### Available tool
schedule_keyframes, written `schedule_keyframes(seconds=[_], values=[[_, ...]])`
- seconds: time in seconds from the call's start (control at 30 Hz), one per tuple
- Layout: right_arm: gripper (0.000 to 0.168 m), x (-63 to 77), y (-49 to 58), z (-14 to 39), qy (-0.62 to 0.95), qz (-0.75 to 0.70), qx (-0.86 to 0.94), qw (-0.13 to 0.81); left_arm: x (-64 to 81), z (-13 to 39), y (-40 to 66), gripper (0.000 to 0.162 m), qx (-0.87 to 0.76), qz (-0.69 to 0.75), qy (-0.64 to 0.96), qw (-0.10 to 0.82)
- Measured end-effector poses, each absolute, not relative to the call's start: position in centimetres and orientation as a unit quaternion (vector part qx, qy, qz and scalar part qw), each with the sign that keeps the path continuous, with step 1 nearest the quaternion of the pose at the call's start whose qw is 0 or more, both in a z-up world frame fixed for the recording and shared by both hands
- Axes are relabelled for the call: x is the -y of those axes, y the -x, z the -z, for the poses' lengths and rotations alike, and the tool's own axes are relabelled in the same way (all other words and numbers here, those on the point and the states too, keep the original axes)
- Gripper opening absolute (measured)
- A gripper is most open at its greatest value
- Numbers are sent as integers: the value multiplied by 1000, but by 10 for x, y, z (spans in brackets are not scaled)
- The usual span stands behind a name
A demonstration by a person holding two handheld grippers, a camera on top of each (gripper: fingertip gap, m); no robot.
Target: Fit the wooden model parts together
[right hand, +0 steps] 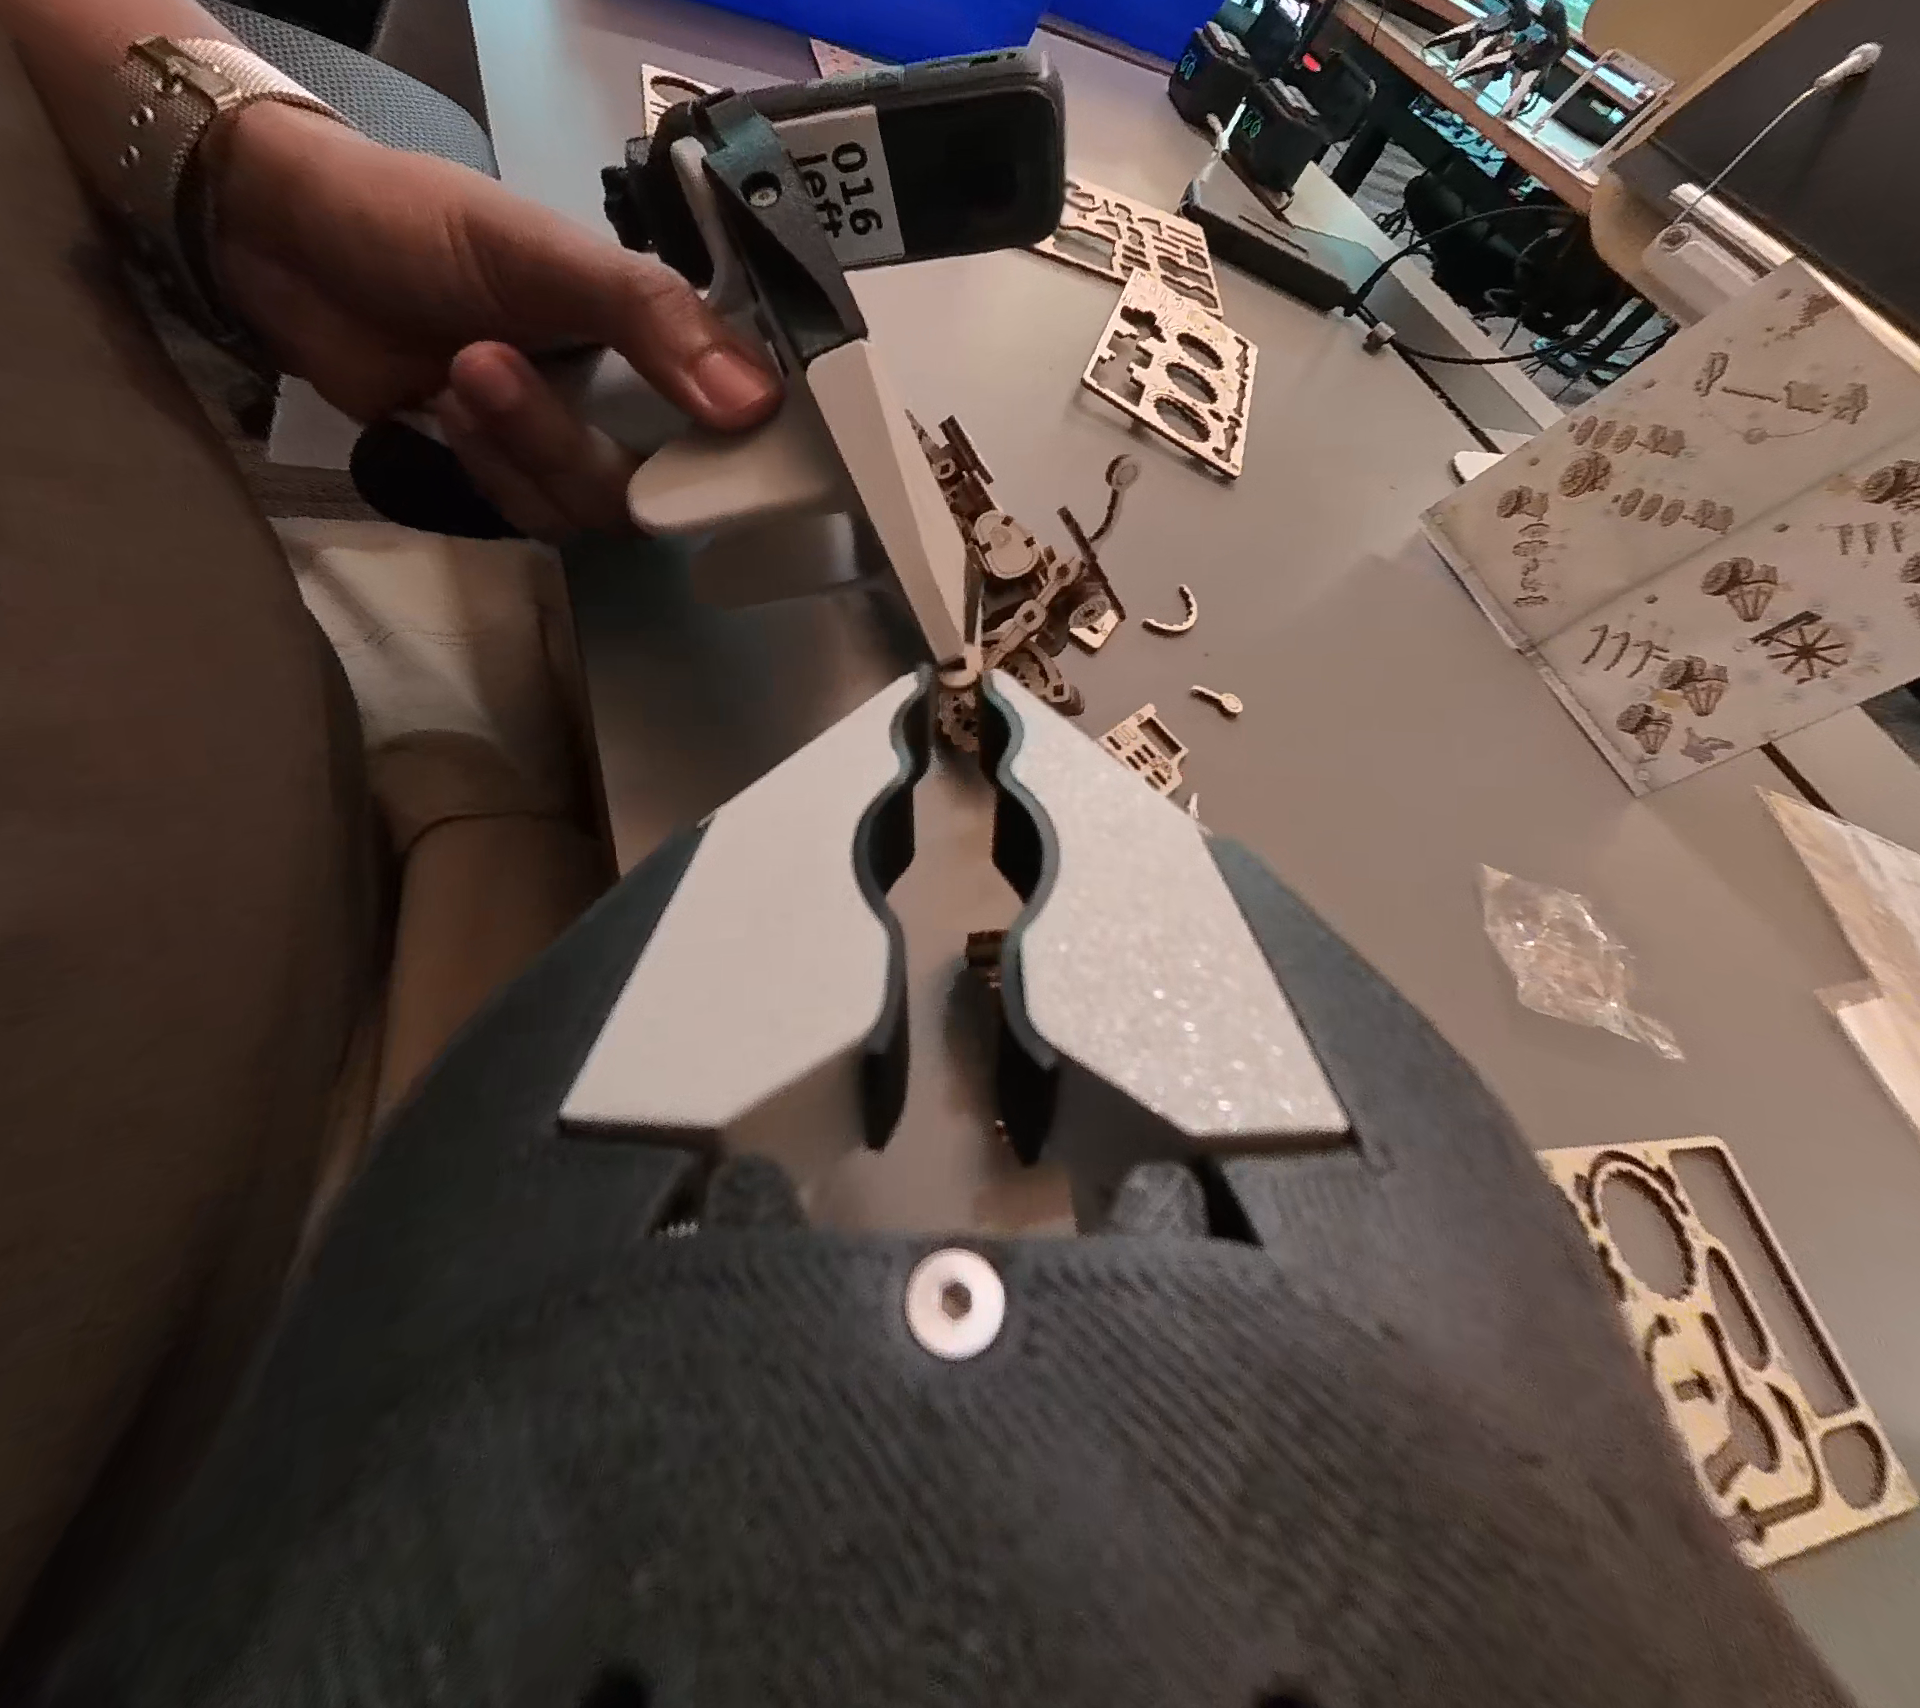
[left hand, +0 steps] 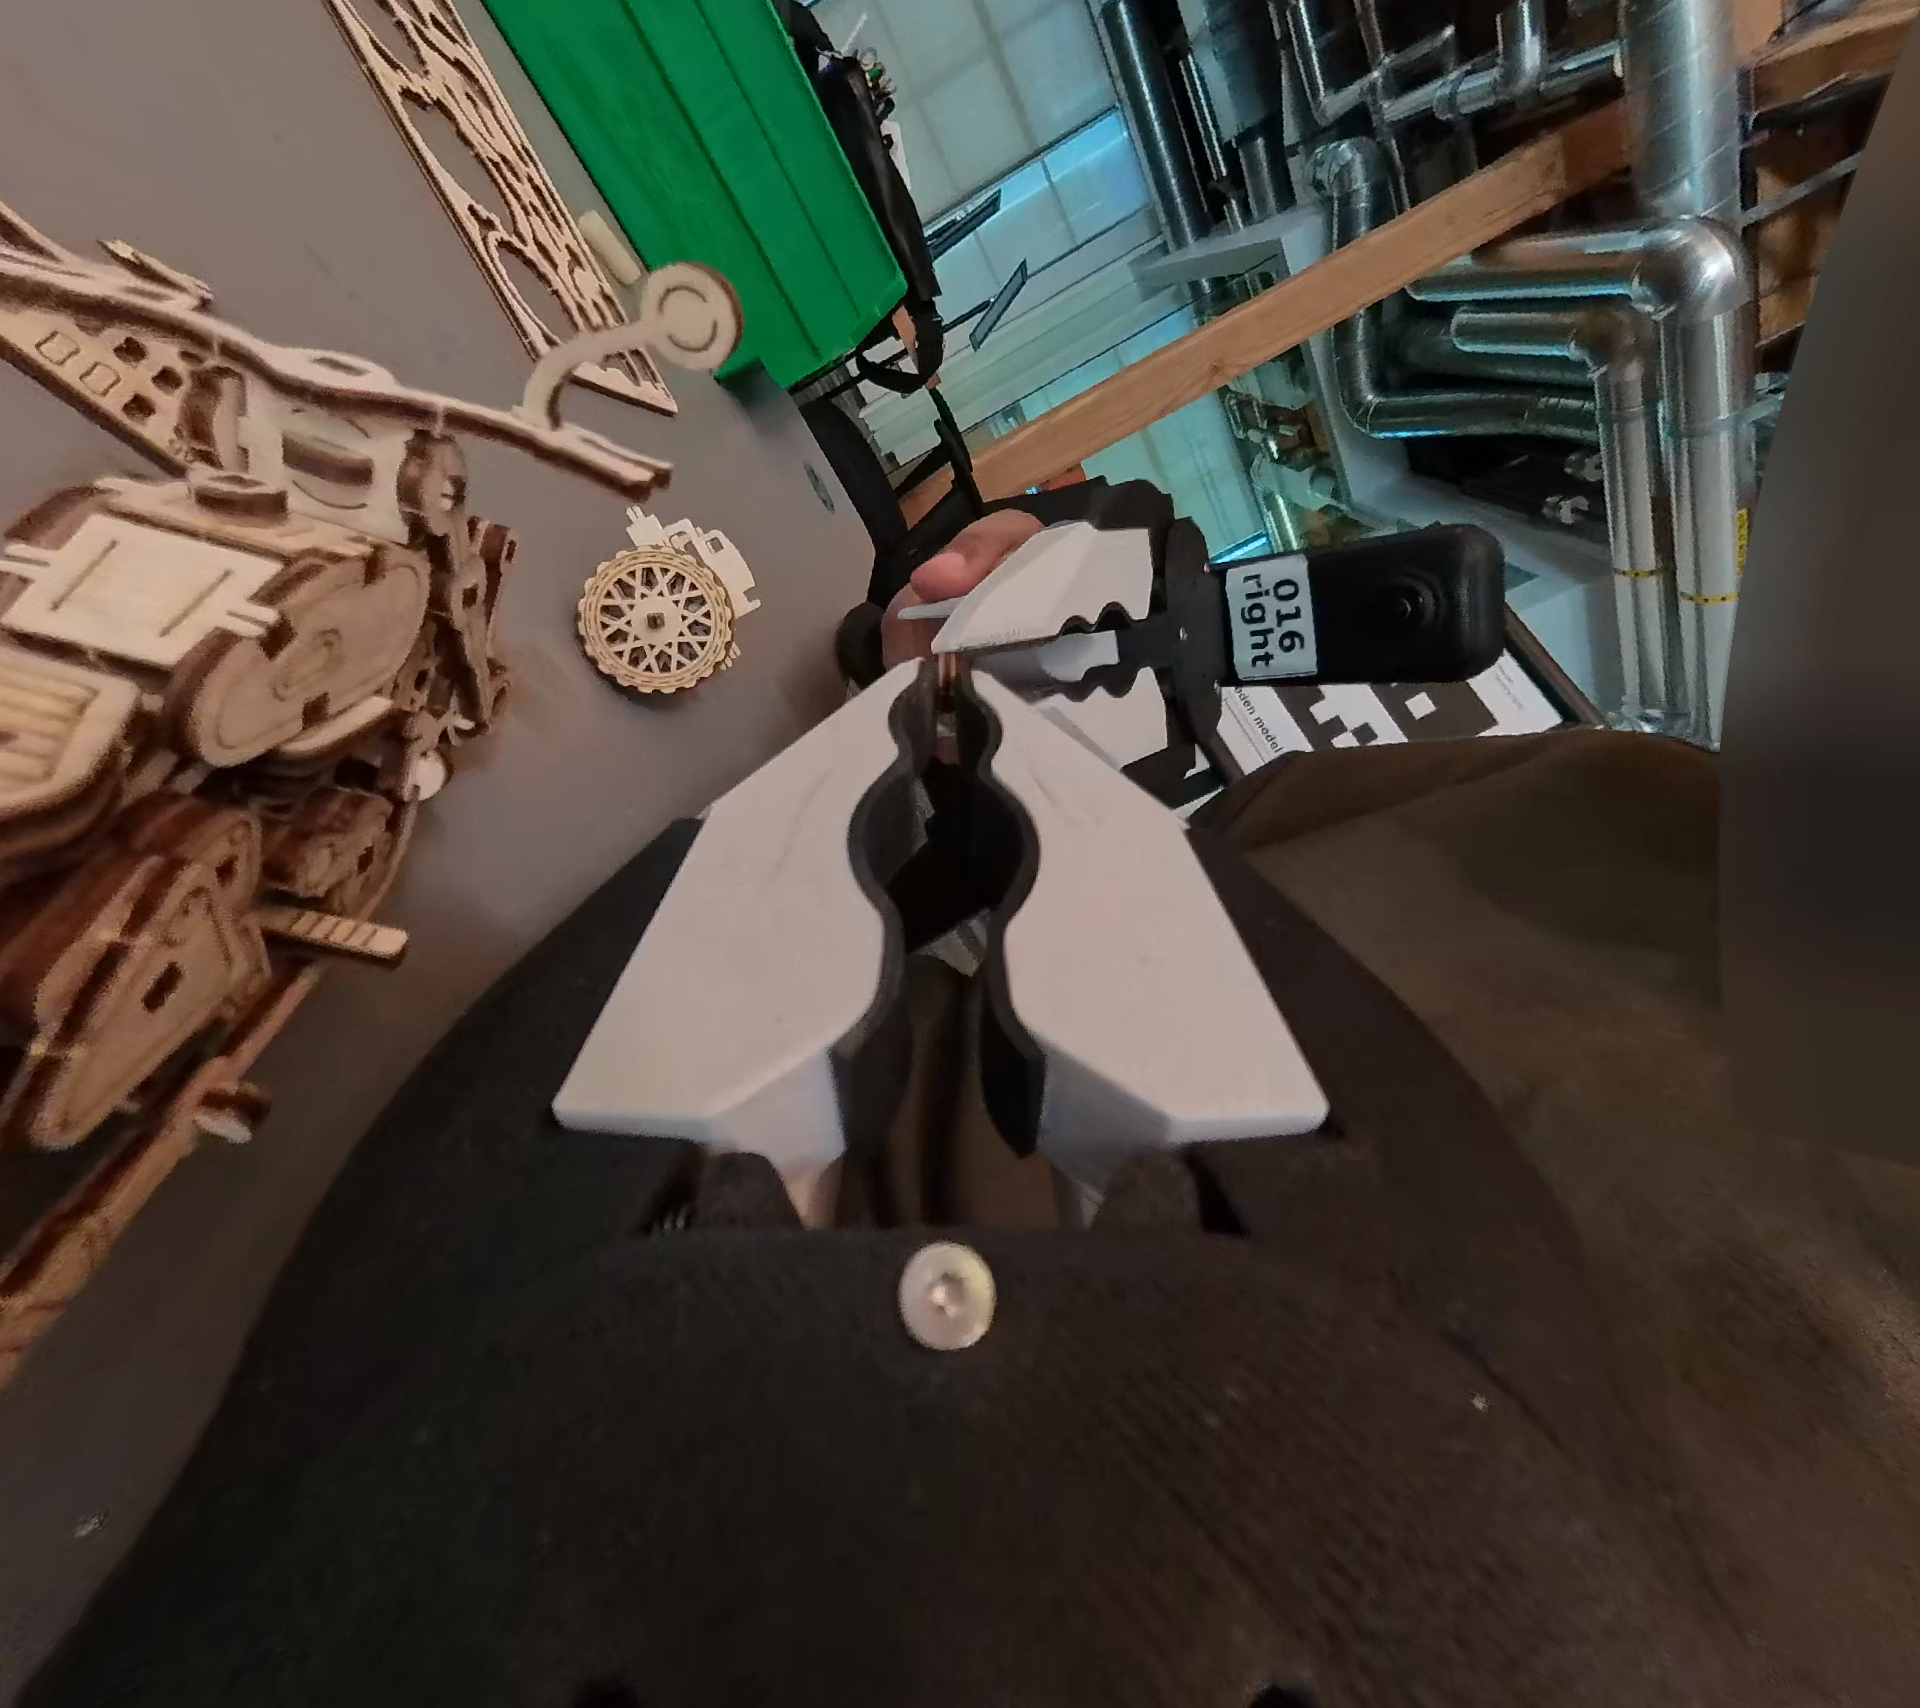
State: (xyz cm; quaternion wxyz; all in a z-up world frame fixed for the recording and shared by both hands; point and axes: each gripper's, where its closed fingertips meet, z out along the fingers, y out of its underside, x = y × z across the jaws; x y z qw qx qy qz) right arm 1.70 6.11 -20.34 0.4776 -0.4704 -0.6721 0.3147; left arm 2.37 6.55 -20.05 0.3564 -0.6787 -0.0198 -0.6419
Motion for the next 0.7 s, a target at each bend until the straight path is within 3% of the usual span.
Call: schedule_keyframes(seconds=[0.7], values=[[6, -64, -16, 202, 485, -337, 656, 469, -66, 199, -23, 1, 30, 651, 670, 355]])
